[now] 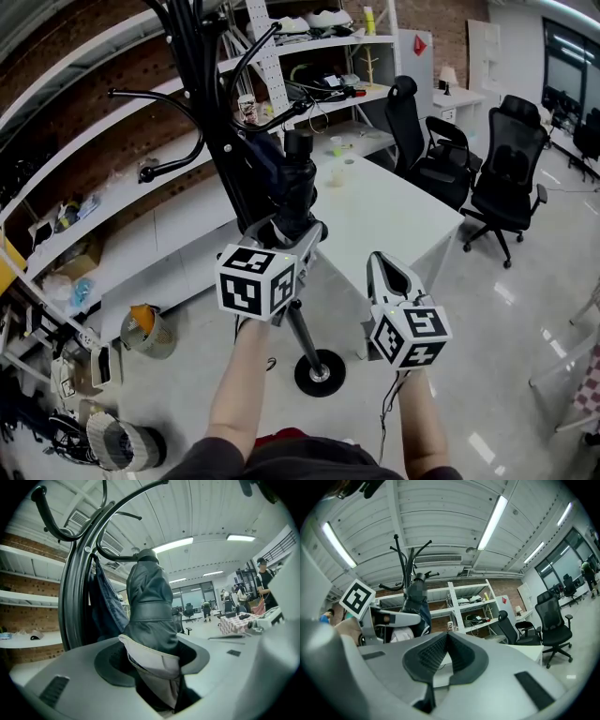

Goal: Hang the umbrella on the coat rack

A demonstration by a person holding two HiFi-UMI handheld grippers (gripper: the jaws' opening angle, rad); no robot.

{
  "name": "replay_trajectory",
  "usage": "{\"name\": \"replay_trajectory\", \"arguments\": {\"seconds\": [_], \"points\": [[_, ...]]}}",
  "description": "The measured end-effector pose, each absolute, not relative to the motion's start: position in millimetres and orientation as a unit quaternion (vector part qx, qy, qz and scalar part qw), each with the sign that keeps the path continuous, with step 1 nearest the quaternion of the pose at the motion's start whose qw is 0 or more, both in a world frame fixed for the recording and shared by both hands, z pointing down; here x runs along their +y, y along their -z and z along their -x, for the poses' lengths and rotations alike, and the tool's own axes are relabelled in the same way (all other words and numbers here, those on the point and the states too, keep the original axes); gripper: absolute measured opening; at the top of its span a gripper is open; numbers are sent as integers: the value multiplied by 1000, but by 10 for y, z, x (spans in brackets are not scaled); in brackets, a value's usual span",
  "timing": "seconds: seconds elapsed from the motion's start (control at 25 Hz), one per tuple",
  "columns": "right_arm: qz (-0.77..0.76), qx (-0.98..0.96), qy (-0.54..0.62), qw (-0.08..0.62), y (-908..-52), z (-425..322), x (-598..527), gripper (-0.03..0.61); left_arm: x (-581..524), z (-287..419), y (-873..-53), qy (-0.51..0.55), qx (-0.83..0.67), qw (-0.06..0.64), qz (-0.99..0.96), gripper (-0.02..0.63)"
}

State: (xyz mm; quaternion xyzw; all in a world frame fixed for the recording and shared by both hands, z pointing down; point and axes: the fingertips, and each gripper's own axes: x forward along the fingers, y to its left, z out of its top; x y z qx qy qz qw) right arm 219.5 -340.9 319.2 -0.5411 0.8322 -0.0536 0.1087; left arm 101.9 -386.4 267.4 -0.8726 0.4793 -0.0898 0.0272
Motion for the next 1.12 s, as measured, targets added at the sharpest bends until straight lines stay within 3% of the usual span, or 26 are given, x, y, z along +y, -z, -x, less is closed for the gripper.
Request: {"name": "replay_trajectory", "arguments": {"seconds": [0.32,0.52,0.84,1.12], "points": [[485,857,-45,168,-1797,-2163,-3646,17,-3837,-1020,-2722,96,475,17,875,229],[466,865,-133,131,-992,-1883,-3842,17,-3831,-1049,-2665,93,474,19,875,229],[444,881,-148,66,-721,-1551,-4123,18,-3837,-1009,-2662,97,473,17,876,229],[429,893,-125,58,-697,-1489,-4174,18,-3850,-994,-2666,104,468,21,877,229]]}}
